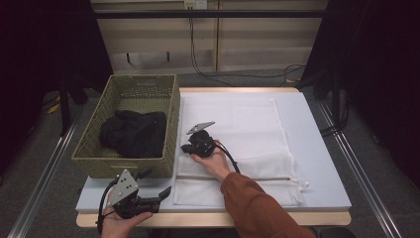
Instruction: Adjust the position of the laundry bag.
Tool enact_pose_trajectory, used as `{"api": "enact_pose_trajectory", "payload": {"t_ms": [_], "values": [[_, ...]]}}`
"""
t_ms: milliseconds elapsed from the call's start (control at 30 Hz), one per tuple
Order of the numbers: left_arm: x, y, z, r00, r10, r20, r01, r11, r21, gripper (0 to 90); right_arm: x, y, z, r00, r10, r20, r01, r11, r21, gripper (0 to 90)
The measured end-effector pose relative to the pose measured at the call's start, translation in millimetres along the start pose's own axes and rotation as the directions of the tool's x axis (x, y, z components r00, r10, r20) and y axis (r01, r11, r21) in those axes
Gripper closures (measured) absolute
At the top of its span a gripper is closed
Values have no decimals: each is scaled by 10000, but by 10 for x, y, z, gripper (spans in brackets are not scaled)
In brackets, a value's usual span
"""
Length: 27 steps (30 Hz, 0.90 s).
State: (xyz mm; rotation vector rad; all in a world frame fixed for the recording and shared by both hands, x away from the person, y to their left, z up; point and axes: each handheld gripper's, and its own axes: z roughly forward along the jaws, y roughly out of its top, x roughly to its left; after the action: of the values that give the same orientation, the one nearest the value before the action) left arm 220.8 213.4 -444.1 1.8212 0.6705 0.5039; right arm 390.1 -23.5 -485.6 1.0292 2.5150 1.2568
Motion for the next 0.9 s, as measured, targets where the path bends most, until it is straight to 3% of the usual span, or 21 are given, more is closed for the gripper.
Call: {"api": "enact_pose_trajectory", "payload": {"t_ms": [167, 233, 333, 433, 633, 900], "values": [[-7, -5, 15, 9999, -165, 41, 165, 9998, -71, 142, 3, 26, 36, 9997, 50, -230, -52, 9999, -86, 887], [-1, -2, 8, 10000, -42, 47, 42, 10000, 0, 142, 28, 32, 56, 9998, 13, -181, -13, 10000, 2, 886], [-8, -6, 13, 9998, -189, 49, 189, 9998, -52, 142, 32, 34, 78, 9998, 12, -174, -11, 10000, 51, 869], [-2, -5, 12, 10000, -82, 46, 82, 10000, 6, 142, 29, 37, 59, 9993, -118, -347, 118, 9999, 9, 733], [2, -6, 16, 10000, -60, 26, 60, 10000, 78, 142, 12, 47, -90, 9997, -102, -235, 94, 9995, -312, 498], [25, -16, 19, 9996, -286, -83, 286, 9996, 24, 138, -104, -97, -384, 9998, -27, -187, 19, 9991, -434, 393]]}}
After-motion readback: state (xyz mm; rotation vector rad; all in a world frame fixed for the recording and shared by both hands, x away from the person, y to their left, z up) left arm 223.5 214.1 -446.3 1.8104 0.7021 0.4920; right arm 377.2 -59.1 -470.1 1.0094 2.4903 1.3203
